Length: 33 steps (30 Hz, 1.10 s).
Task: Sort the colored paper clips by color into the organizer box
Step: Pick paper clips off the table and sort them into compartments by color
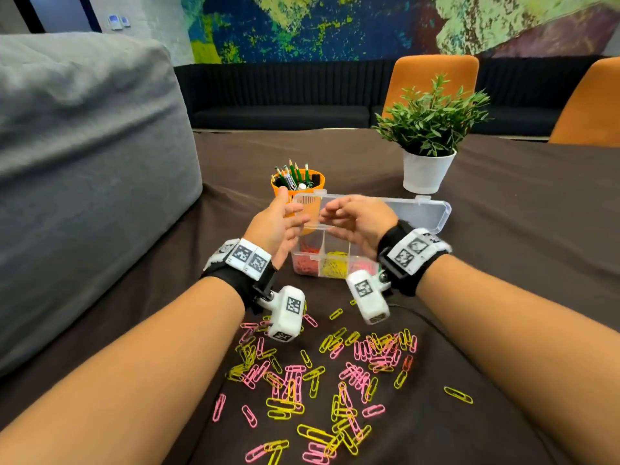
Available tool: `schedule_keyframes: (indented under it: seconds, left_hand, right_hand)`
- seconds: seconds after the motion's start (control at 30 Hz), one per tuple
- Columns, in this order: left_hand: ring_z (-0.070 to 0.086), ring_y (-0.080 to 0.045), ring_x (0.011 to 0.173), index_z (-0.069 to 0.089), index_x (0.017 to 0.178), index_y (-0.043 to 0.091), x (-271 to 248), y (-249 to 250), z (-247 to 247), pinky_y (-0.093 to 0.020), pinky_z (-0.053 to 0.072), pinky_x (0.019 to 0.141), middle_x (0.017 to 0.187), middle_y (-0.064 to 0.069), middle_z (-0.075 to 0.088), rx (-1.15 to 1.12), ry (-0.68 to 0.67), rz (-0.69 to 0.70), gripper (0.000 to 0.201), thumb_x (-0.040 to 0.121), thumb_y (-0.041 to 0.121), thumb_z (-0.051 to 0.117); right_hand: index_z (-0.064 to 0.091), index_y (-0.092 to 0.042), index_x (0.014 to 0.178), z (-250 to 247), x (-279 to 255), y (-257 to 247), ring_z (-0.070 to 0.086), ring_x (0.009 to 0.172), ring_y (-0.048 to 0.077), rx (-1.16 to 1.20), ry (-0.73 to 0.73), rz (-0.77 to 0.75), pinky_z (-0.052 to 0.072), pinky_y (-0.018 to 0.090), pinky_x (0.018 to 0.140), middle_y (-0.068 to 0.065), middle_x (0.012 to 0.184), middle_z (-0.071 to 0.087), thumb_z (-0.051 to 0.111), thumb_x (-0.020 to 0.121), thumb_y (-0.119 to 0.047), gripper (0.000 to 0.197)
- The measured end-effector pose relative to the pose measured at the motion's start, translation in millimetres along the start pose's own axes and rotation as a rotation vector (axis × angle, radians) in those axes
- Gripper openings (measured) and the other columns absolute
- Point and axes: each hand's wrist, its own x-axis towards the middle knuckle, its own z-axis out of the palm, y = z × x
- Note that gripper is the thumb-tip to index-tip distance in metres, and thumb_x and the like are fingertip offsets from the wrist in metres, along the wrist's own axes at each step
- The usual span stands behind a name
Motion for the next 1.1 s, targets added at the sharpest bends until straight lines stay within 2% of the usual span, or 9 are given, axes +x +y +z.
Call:
schedule_keyframes:
  seconds: [0.07, 0.13, 0.23, 0.33, 0.53, 0.73, 0.87, 1.0, 1.1]
  left_hand:
    - [0.064, -0.019, 0.092, 0.064, 0.107, 0.011, -15.4, 5.7, 3.0, -0.026, 0.050, 0.084, 0.099, -0.009, 0.070, 0.217, -0.040, 0.074, 0.033, 0.101, 0.041, 0.052]
    - [0.064, -0.014, 0.081, 0.067, 0.094, 0.014, -34.5, 10.1, 4.8, -0.029, 0.052, 0.079, 0.087, -0.005, 0.069, 0.606, -0.168, 0.193, 0.009, 0.095, 0.022, 0.063]
    - [0.060, 0.003, 0.069, 0.074, 0.092, 0.018, -64.4, 2.5, 8.1, -0.014, 0.048, 0.073, 0.081, 0.007, 0.071, 1.205, -0.490, 0.313, 0.005, 0.087, 0.018, 0.074]
    - [0.061, 0.002, 0.073, 0.075, 0.095, 0.024, -90.4, -20.9, 24.8, -0.013, 0.046, 0.070, 0.084, 0.010, 0.071, 1.429, -0.737, 0.299, 0.009, 0.086, 0.023, 0.074]
    - [0.064, -0.009, 0.084, 0.073, 0.111, 0.034, -105.7, -57.2, 68.4, -0.025, 0.051, 0.077, 0.091, 0.010, 0.073, 1.554, -0.806, 0.360, 0.023, 0.089, 0.037, 0.068]
    - [0.057, -0.010, 0.071, 0.075, 0.089, 0.023, -98.9, -51.9, 67.4, -0.021, 0.038, 0.058, 0.070, 0.012, 0.061, 1.748, -0.706, 0.313, 0.015, 0.085, 0.038, 0.073]
    - [0.057, -0.003, 0.064, 0.074, 0.081, 0.021, -91.1, -44.5, 63.5, -0.022, 0.044, 0.060, 0.072, 0.011, 0.068, 1.695, -0.678, 0.204, 0.011, 0.082, 0.031, 0.077]
    - [0.060, -0.006, 0.069, 0.072, 0.084, 0.021, -81.5, -35.4, 73.1, -0.021, 0.045, 0.059, 0.072, 0.014, 0.065, 1.606, -0.576, 0.199, 0.005, 0.082, 0.018, 0.076]
    - [0.063, -0.010, 0.072, 0.072, 0.082, 0.021, -79.4, -30.5, 74.4, -0.021, 0.044, 0.055, 0.076, 0.010, 0.069, 1.709, -0.567, 0.196, 0.003, 0.083, 0.023, 0.075]
  right_hand:
    - [0.060, -0.009, 0.082, -27.0, -24.7, -12.3, 0.067, 0.068, 0.016, -0.293, -0.089, -0.042, 0.051, 0.024, 0.056, 0.004, 0.079, 0.068, 0.046, 0.089, 0.008, 0.022]
    - [0.064, -0.009, 0.082, -59.4, -54.5, -17.3, 0.063, 0.062, 0.010, -0.749, -0.232, -0.096, 0.049, 0.021, 0.054, -0.003, 0.073, 0.069, 0.057, 0.085, 0.006, 0.016]
    - [0.070, -0.020, 0.085, -92.3, -95.8, -11.7, 0.059, 0.065, 0.000, -1.347, -0.473, -0.052, 0.049, 0.017, 0.067, -0.010, 0.075, 0.069, 0.067, 0.080, -0.005, 0.016]
    - [0.071, -0.028, 0.090, -100.3, -127.0, 1.6, 0.057, 0.068, -0.002, -1.560, -0.561, 0.000, 0.044, 0.012, 0.070, -0.014, 0.078, 0.066, 0.064, 0.083, -0.016, 0.016]
    - [0.069, -0.038, 0.105, -100.0, -141.9, 28.3, 0.054, 0.081, 0.004, -1.636, -0.615, -0.039, 0.045, 0.024, 0.075, -0.018, 0.082, 0.053, 0.069, 0.083, -0.033, 0.023]
    - [0.060, -0.029, 0.085, -111.0, -147.9, 34.6, 0.055, 0.078, 0.010, -1.590, -0.586, -0.083, 0.049, 0.030, 0.075, -0.009, 0.087, 0.058, 0.062, 0.084, -0.025, 0.004]
    - [0.060, -0.030, 0.100, -116.9, -137.4, 26.1, 0.052, 0.060, 0.004, -1.364, -0.452, -0.007, 0.045, 0.016, 0.062, 0.001, 0.078, 0.062, 0.057, 0.084, -0.009, 0.026]
    - [0.053, -0.014, 0.081, -109.8, -118.2, 25.0, 0.053, 0.052, 0.014, -1.057, -0.320, 0.180, 0.042, 0.025, 0.045, 0.005, 0.070, 0.055, 0.044, 0.086, 0.003, 0.020]
    - [0.056, -0.022, 0.073, -98.2, -102.3, 29.5, 0.053, 0.062, 0.011, -1.291, -0.286, 0.045, 0.045, 0.026, 0.062, -0.009, 0.067, 0.056, 0.057, 0.087, -0.017, 0.015]
